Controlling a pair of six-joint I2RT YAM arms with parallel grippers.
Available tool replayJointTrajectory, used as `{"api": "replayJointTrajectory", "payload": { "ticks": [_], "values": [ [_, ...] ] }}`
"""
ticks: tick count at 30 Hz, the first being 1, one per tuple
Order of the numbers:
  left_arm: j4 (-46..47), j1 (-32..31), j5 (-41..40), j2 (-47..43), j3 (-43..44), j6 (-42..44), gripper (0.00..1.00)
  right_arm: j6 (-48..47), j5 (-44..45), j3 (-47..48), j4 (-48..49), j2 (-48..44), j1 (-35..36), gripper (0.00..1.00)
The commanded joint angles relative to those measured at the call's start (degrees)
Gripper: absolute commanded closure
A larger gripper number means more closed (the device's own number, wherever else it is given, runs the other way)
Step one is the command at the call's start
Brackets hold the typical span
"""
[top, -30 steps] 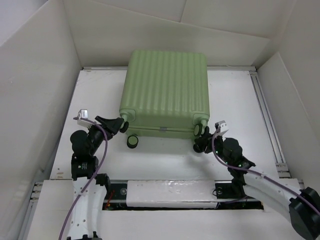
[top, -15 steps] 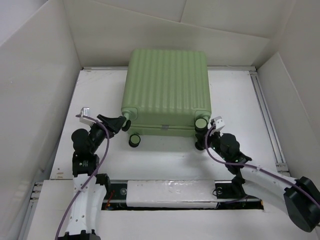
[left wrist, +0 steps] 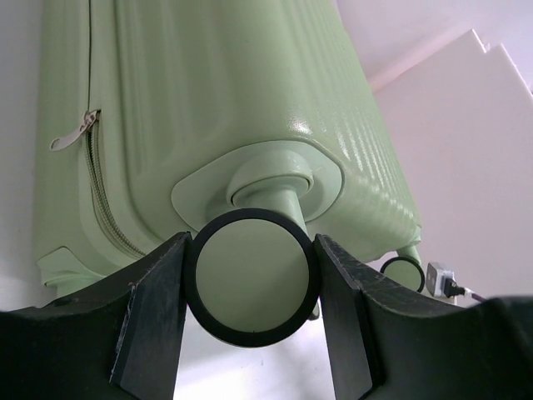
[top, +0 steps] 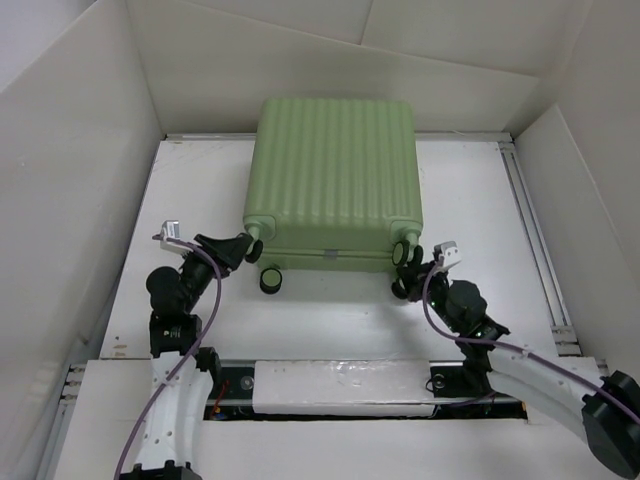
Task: Pack the luggage
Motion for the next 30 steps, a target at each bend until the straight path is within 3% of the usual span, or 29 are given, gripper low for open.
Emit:
{"api": "replayJointTrajectory", "payload": {
  "ticks": [1, 4, 7, 11, 12, 16, 20, 23, 25, 29, 30],
  "values": [
    [8.05, -1.30, 5.26, -2.19, -0.34, -2.41, 1.00, 3.72, -1.57, 1.68, 14.63, -0.88, 6.19, 1.00],
    [8.76, -1.30, 5.88, -3.68, -0.87, -3.82, 1.00, 5.56, 0.70, 6.16, 12.18, 5.79, 14.99, 1.00],
    [8.76, -1.30, 6.49, -4.82, -0.87, -5.66, 1.00, 6.35, 9.20, 12.82, 11.38, 15.36, 23.51, 1.00],
    [9.28, -1.30, 8.33, -6.13, -0.87, -6.80, 1.00, 9.42, 29.40, 24.07, 4.63, 29.78, 37.74, 1.00],
    [9.28, -1.30, 8.34, -6.14, -0.87, -6.80, 1.00, 9.43, 34.49, 27.66, 4.61, 32.33, 38.82, 1.00],
    [6.74, -1.30, 9.65, -8.07, -0.87, -6.10, 1.00, 10.65, 40.32, 37.32, 1.20, 42.27, 41.55, 1.00],
    [4.98, -1.30, 10.27, -8.60, -0.87, -4.87, 1.00, 18.38, 53.43, 44.31, -16.62, 45.98, 45.07, 1.00],
    [5.24, -1.30, 10.80, -8.60, -1.39, -5.21, 1.00, 20.15, 52.32, 40.45, -16.66, 41.60, 44.20, 1.00],
    [6.38, -1.30, 11.41, -9.22, -2.27, -6.45, 1.00, 15.96, 49.41, 40.44, -14.47, 39.65, 42.70, 1.00],
    [6.38, -1.30, 12.46, -10.27, -2.28, -6.45, 1.00, 7.60, 36.86, 41.93, -1.66, 44.46, 41.47, 1.00],
    [6.91, -1.30, 12.47, -10.27, -2.28, -7.06, 1.00, 6.98, 29.95, 43.67, 1.42, 46.75, 41.47, 1.00]
  ]
}}
